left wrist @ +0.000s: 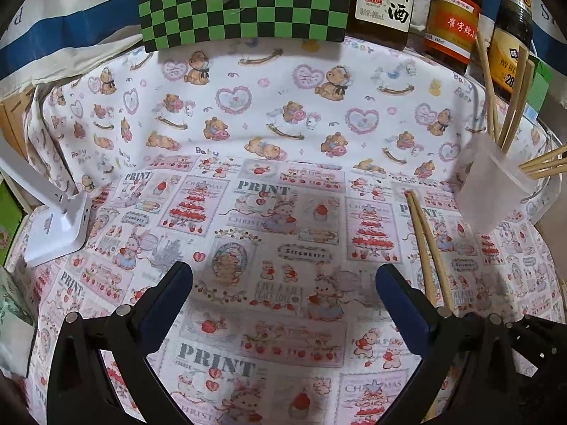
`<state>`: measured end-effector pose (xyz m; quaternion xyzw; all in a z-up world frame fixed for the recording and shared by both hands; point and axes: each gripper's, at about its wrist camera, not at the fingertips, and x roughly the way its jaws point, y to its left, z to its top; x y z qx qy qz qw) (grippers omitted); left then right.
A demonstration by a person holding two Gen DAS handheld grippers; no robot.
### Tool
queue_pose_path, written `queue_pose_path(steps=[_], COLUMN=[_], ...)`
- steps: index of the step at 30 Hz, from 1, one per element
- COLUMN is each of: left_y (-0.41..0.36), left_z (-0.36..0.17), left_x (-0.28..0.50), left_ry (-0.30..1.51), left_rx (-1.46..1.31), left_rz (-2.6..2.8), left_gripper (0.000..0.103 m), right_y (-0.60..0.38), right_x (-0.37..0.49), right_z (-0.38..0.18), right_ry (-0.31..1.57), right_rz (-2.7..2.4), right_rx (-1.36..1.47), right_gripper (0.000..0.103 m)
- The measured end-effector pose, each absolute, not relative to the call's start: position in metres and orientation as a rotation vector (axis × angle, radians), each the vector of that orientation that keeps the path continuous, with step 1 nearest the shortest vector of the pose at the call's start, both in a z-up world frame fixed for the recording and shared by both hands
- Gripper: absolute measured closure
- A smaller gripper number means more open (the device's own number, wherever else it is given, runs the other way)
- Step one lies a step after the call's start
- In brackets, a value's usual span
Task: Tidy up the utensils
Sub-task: 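Lower both tools to the remaining two chopsticks and grasp one with the right tool, then grasp the last chopstick with the left tool while the right tool lifts its chopstick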
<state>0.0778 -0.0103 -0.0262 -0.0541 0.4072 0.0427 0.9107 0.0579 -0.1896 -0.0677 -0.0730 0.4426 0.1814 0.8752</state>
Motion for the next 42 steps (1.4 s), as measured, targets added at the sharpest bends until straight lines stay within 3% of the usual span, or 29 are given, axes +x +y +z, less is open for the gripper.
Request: queue_pose_path(steps=[5,8,17,25,31,34,36,39,42], left_y=[-0.017,-0.024,-0.068,-0.092,-0.101,-0.092,-0.084,-0.071,-0.063], left_z=[-0.030,-0.031,-0.026,-0.043,-0.055,-0.053,-0.050,-0.048,-0.048], left_x=[0.078,0.077,0.062,0.067,0.071,0.074,0.076,0.081,0.085], left_ry=[0.843,0.844,0.769,0.901,0.958,0.953,0.954,0.947,0.943], left_rx=[-0.090,-0.076,0.035,0.048,0.091,0.087,0.073,0.050,0.048], left_rz=[0.070,0.045,-0.113,-0.231,-0.248,-0.205,-0.175,-0.139,-0.146], left_gripper=[0.001,0.001,0.001,0.001,0.015,0.029,0.048,0.067,0.072], right_y=[-0.188,-0.203,-0.242,-0.243,-0.253,-0.251,-0.250,-0.251,-0.248], right_x=[0.058,0.064,0.049,0.055,0.072,0.071,0.072,0.075,0.081], right_z=[-0.069,-0.064,-0.003,-0.008,-0.030,-0.031,-0.032,-0.035,-0.043], right_ry=[0.888,0.895,0.658,0.677,0.796,0.789,0.786,0.801,0.820], right_rz=[0.303,0.284,0.286,0.222,0.204,0.199,0.191,0.192,0.183], right_rx=[-0.217,-0.125,0.029,-0.014,0.052,0.036,0.029,0.030,0.012], right_gripper=[0.095,0.095,0.095,0.095,0.095,0.095,0.095,0.095,0.095])
